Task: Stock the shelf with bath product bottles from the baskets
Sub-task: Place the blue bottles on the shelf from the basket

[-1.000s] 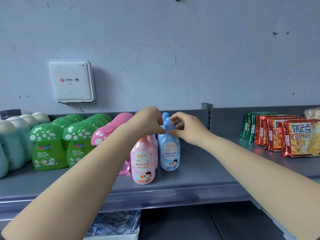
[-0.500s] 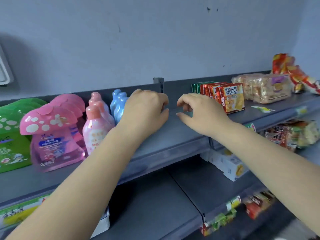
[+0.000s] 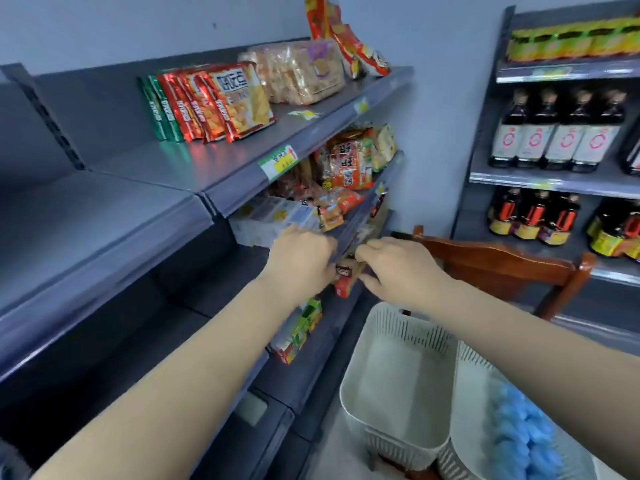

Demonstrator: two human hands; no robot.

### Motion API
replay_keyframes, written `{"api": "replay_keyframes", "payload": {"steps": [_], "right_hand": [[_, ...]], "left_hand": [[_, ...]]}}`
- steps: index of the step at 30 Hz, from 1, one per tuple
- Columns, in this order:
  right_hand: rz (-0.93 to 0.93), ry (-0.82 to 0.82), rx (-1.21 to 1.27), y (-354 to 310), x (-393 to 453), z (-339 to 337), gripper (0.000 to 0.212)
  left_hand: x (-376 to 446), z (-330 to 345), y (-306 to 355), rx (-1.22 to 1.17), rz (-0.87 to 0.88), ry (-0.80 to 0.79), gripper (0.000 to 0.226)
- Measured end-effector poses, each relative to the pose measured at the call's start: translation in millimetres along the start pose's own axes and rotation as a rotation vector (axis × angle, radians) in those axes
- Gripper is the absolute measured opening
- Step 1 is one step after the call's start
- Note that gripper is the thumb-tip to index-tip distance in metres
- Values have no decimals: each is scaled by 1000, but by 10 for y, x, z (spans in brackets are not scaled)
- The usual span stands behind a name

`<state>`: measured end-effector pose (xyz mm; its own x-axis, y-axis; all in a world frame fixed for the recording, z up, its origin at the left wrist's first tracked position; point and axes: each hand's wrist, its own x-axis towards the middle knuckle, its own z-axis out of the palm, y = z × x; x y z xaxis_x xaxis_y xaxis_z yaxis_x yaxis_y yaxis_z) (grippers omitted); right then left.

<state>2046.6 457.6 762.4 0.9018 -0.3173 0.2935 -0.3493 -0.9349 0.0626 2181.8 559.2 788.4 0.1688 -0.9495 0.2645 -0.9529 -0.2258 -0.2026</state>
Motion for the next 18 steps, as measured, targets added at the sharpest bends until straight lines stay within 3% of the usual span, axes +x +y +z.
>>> {"api": "replay_keyframes", "payload": {"steps": [9,18], "right_hand": [[394,-314,129,1245,-1180,729,30],[654,-501,283,2494,-1985,1391,33]], "left_hand": [[935,1029,1556,-221,260,-231,20],[1564,1955,2805,-473,245,-518,29]]}}
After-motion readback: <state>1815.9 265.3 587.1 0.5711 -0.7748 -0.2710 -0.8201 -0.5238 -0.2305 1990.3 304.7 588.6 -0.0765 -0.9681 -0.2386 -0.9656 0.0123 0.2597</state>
